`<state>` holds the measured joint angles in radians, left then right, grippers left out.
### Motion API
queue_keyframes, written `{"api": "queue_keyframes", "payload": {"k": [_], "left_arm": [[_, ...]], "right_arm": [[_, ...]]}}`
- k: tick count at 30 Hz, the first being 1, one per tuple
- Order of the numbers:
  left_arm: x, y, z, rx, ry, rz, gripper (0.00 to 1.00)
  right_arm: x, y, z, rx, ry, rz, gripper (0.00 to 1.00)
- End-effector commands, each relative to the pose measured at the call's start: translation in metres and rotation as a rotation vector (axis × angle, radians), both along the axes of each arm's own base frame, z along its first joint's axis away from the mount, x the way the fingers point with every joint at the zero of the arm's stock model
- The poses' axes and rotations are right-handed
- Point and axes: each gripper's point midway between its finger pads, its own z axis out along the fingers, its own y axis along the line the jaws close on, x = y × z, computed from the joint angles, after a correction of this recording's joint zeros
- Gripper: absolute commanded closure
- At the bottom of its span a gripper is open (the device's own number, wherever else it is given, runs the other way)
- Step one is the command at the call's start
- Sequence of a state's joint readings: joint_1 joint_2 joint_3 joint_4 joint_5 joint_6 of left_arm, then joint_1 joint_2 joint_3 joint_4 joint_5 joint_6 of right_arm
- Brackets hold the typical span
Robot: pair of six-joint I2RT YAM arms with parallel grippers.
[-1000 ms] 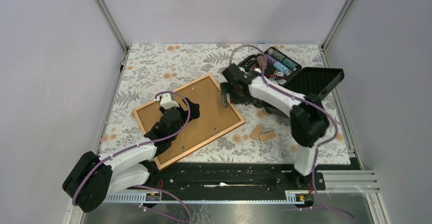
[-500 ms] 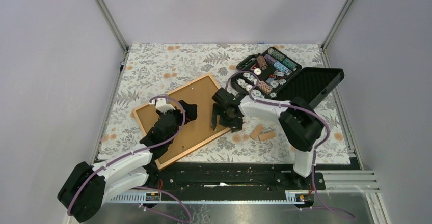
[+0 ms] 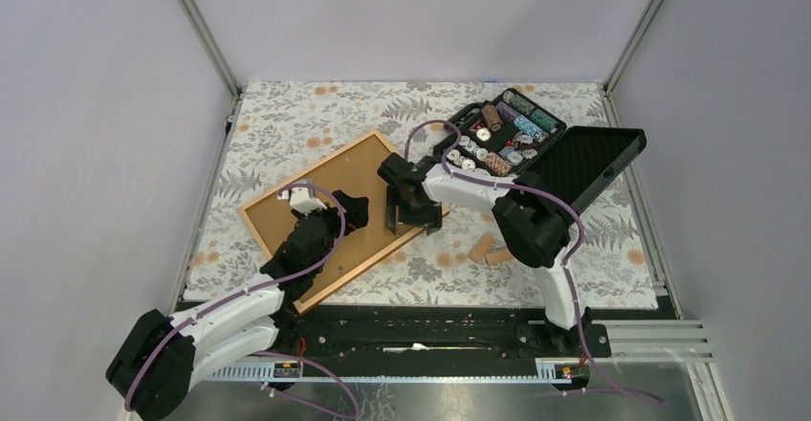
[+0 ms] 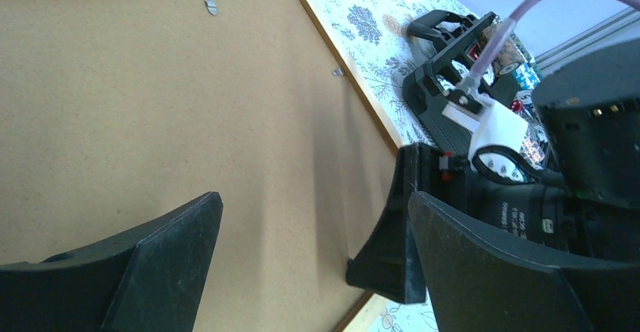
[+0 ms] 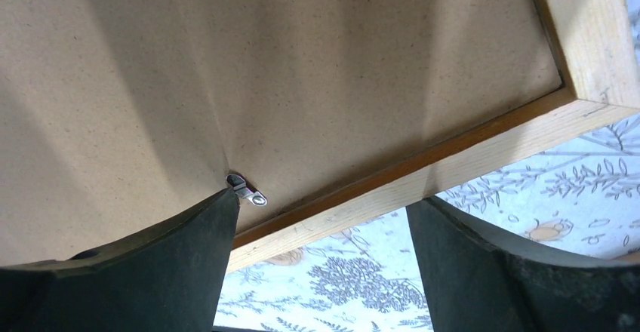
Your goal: Put the photo into the frame
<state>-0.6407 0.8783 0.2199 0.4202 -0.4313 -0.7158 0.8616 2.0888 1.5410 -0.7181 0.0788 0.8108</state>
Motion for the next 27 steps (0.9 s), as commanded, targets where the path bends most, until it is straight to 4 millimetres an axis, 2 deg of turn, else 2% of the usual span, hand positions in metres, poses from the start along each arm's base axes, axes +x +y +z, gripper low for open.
{"api": "queue_keyframes", "payload": {"k": [1,8,12,17,23,27], "left_arm": [[0.003,0.001,0.013,-0.039,-0.047,0.017,0.01],[0.002,0.003,0.013,-0.047,-0.050,0.025,0.01],[0.002,0.003,0.013,-0.047,-0.049,0.027,0.02],[0.003,0.003,0.012,-0.046,-0.047,0.028,0.01],[0.004,0.003,0.012,-0.041,-0.041,0.030,0.01],[0.005,0.002,0.011,-0.036,-0.037,0.031,0.01]], "right_arm": [[0.023,-0.008,-0.012,-0.124,-0.068,0.012,0.11],[0.042,-0.008,-0.021,-0.165,-0.084,0.034,0.13],[0.068,-0.004,-0.027,-0.085,-0.089,0.091,0.36],[0.104,-0.010,-0.028,-0.083,-0.137,0.249,0.49],[0.127,-0.004,-0.029,-0.010,-0.137,0.380,0.74],[0.144,-0.001,-0.024,0.013,-0.153,0.394,0.72]]}}
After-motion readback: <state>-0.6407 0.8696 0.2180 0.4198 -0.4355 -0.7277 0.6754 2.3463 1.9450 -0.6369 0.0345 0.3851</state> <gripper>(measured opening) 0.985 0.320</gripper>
